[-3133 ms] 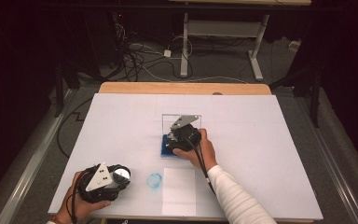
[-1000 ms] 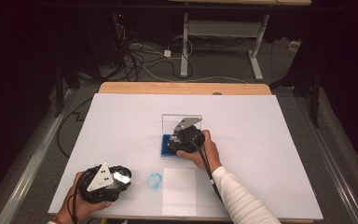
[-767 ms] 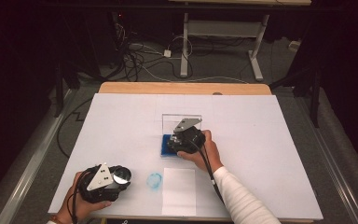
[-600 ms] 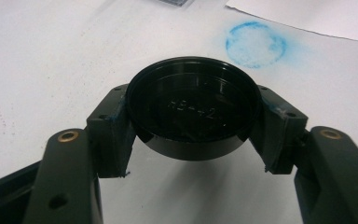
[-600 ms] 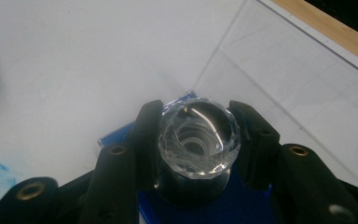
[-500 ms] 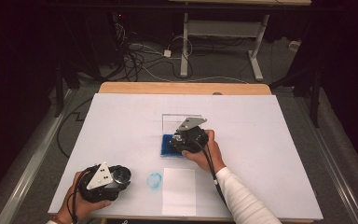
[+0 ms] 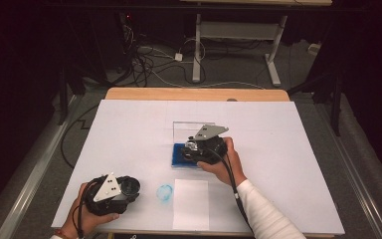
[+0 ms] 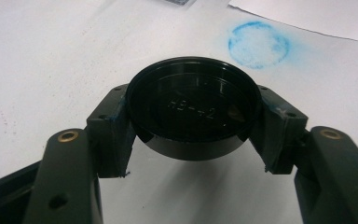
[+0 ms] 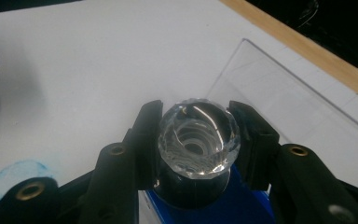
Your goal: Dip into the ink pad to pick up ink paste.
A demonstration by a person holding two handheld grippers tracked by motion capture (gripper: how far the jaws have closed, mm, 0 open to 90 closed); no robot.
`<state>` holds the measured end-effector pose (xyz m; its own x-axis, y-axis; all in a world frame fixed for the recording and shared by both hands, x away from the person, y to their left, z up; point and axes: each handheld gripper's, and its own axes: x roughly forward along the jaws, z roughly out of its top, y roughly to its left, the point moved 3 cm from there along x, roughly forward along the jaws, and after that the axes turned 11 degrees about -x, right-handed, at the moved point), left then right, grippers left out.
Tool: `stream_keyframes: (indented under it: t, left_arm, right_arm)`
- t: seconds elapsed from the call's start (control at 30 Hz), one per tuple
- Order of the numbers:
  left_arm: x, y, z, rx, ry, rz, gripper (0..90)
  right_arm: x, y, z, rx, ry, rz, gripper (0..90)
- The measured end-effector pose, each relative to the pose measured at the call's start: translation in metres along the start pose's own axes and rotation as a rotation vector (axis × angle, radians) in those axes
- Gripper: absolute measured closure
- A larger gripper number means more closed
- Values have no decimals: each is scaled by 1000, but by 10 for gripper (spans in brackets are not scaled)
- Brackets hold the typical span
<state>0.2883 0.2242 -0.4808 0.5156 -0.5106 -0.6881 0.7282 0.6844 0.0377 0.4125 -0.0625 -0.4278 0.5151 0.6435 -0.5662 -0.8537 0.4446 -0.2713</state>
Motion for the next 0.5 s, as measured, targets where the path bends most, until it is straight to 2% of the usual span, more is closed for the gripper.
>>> stream_keyframes:
  t: [0.2,0.5]
  left_arm:
    - [0,0,1,7,1,1,365]
    - [-1,0,1,16,2,5,365]
  right_arm:
    - [-16,1,6,-4,-29,-6,576]
    - [-30,2,10,-20,-37,-16,576]
